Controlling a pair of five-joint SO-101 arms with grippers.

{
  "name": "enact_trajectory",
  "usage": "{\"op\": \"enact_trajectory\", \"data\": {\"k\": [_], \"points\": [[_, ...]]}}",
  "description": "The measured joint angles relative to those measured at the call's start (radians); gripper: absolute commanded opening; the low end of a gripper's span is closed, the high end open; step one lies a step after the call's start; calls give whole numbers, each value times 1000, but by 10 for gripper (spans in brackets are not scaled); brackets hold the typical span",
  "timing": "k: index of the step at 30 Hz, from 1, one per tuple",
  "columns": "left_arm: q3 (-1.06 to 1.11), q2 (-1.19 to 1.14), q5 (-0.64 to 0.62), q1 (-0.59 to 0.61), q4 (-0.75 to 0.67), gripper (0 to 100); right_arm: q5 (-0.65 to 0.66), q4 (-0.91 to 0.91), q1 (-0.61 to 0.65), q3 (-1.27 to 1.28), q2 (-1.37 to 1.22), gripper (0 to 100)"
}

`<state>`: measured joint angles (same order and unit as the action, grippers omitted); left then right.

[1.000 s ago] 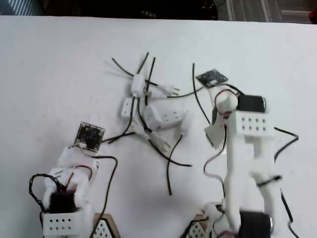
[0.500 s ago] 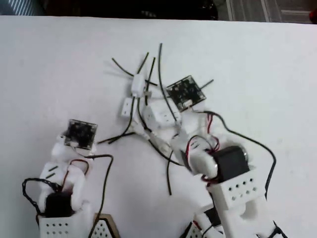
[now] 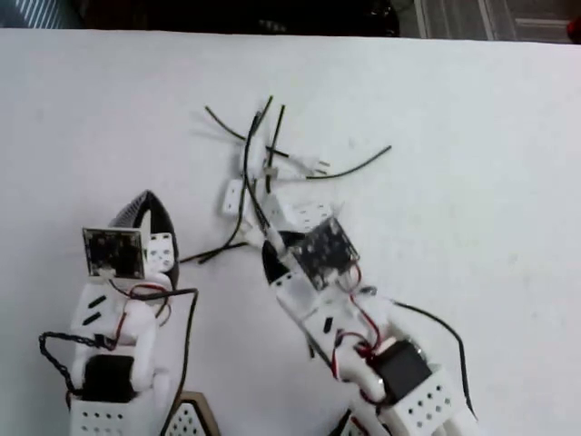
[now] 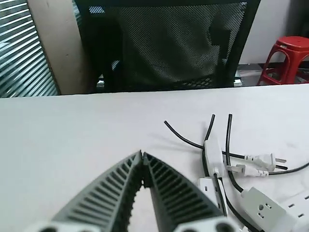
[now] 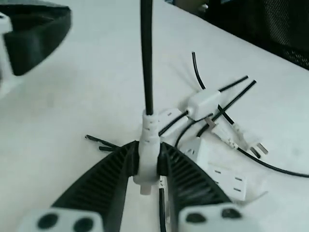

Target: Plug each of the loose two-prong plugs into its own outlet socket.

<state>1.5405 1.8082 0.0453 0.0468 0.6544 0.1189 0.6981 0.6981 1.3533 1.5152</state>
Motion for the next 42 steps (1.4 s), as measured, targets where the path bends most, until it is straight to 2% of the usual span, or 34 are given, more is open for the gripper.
{"op": "enact_trajectory", "data": {"k": [5,8,11,22,28,32,36,42], "points": [[35,0,0,-57,-60,59,0,-3,87,127,232,16],[34,0,3,-109,-60,128,0,0,127,149,258,16],[34,0,37,-178,-52,141,0,0,146,150,256,16],[-126,0,66,-399,166,143,0,57,147,150,256,16],[-160,3,167,-509,229,143,0,57,147,150,255,16],[-160,5,172,-493,229,146,0,60,146,150,255,16],[-160,2,152,-373,232,146,-3,63,17,150,255,16],[-163,2,138,-178,241,146,-103,18,-195,149,252,16]]}}
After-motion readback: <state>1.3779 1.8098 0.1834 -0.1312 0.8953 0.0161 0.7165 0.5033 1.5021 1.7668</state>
